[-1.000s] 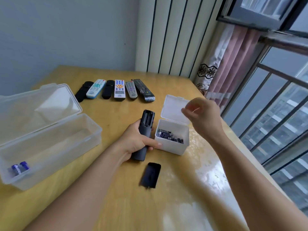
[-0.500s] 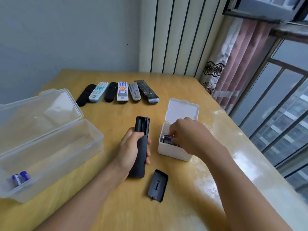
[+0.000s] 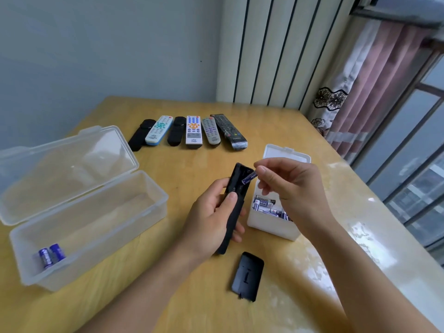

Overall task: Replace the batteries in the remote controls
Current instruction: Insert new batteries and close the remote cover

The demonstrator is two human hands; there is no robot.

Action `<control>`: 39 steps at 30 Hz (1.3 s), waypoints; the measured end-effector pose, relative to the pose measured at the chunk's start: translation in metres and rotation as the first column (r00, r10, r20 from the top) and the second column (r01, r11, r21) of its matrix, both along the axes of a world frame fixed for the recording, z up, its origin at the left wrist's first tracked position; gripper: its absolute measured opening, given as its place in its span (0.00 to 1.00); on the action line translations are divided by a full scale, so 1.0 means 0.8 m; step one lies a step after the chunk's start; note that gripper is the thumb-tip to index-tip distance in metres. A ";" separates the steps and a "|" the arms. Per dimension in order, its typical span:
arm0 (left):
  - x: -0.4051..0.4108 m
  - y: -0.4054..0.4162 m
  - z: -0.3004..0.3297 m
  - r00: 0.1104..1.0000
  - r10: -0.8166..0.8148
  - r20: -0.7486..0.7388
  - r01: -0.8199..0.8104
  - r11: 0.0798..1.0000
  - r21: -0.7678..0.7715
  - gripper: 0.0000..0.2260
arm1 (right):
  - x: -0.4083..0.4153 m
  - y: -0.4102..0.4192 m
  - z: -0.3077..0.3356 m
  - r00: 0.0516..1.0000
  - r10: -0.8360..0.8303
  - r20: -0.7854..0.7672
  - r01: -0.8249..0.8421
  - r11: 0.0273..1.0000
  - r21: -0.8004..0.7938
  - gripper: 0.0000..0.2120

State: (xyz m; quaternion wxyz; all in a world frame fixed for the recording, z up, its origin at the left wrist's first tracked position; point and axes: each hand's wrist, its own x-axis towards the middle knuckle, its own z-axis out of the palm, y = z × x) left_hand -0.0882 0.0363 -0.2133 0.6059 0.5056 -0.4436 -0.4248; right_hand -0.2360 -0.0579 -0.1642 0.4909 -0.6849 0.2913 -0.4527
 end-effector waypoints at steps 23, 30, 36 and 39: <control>0.004 0.008 0.011 0.962 0.011 0.272 0.008 0.998 -0.067 0.06 | 0.006 0.009 0.009 0.939 0.239 0.249 -0.339 0.775 0.533 0.09; 0.005 0.008 0.013 0.932 0.019 0.363 0.020 0.994 -0.104 0.06 | 0.011 0.012 0.010 0.956 0.172 0.238 -0.265 0.852 0.451 0.14; 0.012 0.005 0.018 0.974 0.013 0.228 -0.020 0.999 0.031 0.08 | 0.025 0.023 0.010 0.996 0.089 -0.021 -0.085 0.985 0.153 0.14; 0.019 -0.001 0.015 0.991 0.110 0.083 -0.123 0.976 0.177 0.08 | 0.005 0.016 0.003 0.905 -0.298 -0.305 0.154 0.896 -0.417 0.11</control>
